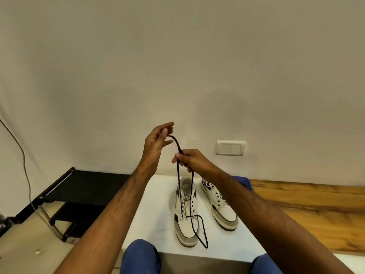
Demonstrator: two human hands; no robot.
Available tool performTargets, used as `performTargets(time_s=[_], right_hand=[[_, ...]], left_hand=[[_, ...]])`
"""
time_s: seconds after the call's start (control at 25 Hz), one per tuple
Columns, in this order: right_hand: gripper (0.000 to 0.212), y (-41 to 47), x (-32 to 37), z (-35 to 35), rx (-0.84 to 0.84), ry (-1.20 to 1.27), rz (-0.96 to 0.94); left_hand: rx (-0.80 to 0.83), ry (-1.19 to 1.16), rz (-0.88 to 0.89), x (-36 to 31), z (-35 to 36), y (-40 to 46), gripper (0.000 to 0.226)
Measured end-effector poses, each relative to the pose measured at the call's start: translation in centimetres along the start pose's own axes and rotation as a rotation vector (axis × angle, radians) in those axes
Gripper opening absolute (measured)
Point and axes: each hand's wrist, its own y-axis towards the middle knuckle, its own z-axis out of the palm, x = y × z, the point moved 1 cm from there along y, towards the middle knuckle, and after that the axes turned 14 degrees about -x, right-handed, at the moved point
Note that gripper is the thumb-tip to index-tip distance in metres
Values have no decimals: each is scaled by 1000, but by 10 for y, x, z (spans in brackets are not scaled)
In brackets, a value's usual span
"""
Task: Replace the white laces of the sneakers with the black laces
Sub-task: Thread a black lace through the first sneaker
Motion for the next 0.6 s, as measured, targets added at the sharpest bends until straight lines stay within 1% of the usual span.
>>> performTargets(time_s=[0.04,0.08,0.12,0.16,0.2,0.28,0.32,0.36,0.4,0.48,0.52,0.56,0.6], right_hand=[[32,5,-5,-3,-10,67,6],[32,9,-11,-5,-15,130,19],[32,12,-15,-7,-19,194,41],[31,15,-22,-8,-22,263,70],[30,16,-28,-9,-17,335,104],[28,15,-42,-6,3,477,180],[28,16,-51,-4,9,540,216],[27,15,-60,-2,9,593,249],[27,16,-69,-1,-2,638,280],[25,20,-93,-3,-69,694,340],[23,22,-105,-5,-130,681,367],[22,24,-123,-6,-200,613,402],[19,24,-143,-8,-258,477,436]], left_hand=[[-31,120,14,20,-8,-7,27],[-48,219,-16,43,-17,-17,31],[-25,301,-93,68,-26,-29,36],[51,380,-203,95,-32,-43,39],[174,483,-292,119,-35,-57,37],[435,697,-347,167,-35,-85,26],[499,742,-348,187,-33,-97,20],[502,767,-363,203,-30,-106,13],[471,776,-387,217,-29,-113,7],[337,738,-467,235,-28,-123,13],[247,678,-521,238,-29,-126,15],[173,620,-566,243,-31,-128,18],[114,582,-589,246,-33,-129,20]])
